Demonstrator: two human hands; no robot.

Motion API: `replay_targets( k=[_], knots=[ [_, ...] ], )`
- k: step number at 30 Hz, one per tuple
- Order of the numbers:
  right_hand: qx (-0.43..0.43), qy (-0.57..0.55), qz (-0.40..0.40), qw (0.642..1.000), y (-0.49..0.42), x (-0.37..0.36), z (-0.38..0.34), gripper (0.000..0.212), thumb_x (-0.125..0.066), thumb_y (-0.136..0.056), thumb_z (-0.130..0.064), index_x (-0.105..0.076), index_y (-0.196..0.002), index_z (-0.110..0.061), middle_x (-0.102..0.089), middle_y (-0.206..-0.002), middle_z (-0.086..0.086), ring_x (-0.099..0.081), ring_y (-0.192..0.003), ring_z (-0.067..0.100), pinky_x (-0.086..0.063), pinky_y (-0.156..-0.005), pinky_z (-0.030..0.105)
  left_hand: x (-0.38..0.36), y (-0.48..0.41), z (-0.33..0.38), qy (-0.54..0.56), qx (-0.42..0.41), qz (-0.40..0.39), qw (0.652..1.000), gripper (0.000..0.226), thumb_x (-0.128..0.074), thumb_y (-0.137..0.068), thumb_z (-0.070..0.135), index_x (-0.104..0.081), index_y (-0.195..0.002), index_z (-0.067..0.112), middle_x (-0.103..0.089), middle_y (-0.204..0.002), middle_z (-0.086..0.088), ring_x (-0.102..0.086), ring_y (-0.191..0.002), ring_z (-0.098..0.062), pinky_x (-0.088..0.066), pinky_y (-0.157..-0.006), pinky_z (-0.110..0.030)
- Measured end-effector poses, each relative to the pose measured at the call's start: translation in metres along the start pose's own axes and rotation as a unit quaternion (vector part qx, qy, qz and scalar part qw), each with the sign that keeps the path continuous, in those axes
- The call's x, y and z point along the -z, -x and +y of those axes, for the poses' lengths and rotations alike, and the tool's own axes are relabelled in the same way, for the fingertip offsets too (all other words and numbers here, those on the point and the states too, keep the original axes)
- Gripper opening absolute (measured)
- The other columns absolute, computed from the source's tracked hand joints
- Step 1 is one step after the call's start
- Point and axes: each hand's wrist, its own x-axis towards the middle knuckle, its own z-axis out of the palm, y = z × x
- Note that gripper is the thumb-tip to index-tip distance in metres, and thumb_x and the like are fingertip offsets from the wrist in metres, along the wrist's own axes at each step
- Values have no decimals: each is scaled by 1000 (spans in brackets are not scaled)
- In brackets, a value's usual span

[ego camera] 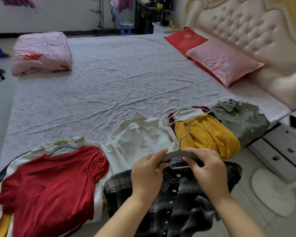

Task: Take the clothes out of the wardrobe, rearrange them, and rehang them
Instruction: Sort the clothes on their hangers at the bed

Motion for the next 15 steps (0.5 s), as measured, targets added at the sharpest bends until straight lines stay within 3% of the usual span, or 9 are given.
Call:
replay_targets(
  k=[6,11,15],
  knots=[
    [6,4,-31,999,-80,-41,11,28,-80,-69,-13,-74,-96,-17,-69,-85,-5,-60,-83,17,-37,-79,12,-21,-74,-34,-8,37,-17,999,37,-70,-74,21,-66,-110,27,-71,-85,5,-65,-71,-16,-46,-55,-24],
    [23,-1,-45,999,-145,-70,16,26,-80,-70,-13,-74,-95,-17,-69,-83,-3,-60,-82,17,-36,-77,13,-29,-131,-51,-6,102,-43,994,37,-67,-84,21,-62,-119,27,-69,-100,5,-62,-88,-16,-38,-66,-22],
    [38,-32,-60,997,-201,-102,22,28,-81,-68,-11,-74,-94,-17,-69,-81,-2,-59,-80,18,-40,-75,18,-40,-178,-74,-24,117,-20,993,36,-67,-83,21,-62,-118,26,-68,-104,5,-61,-93,-15,-45,-74,-24]
  ],
)
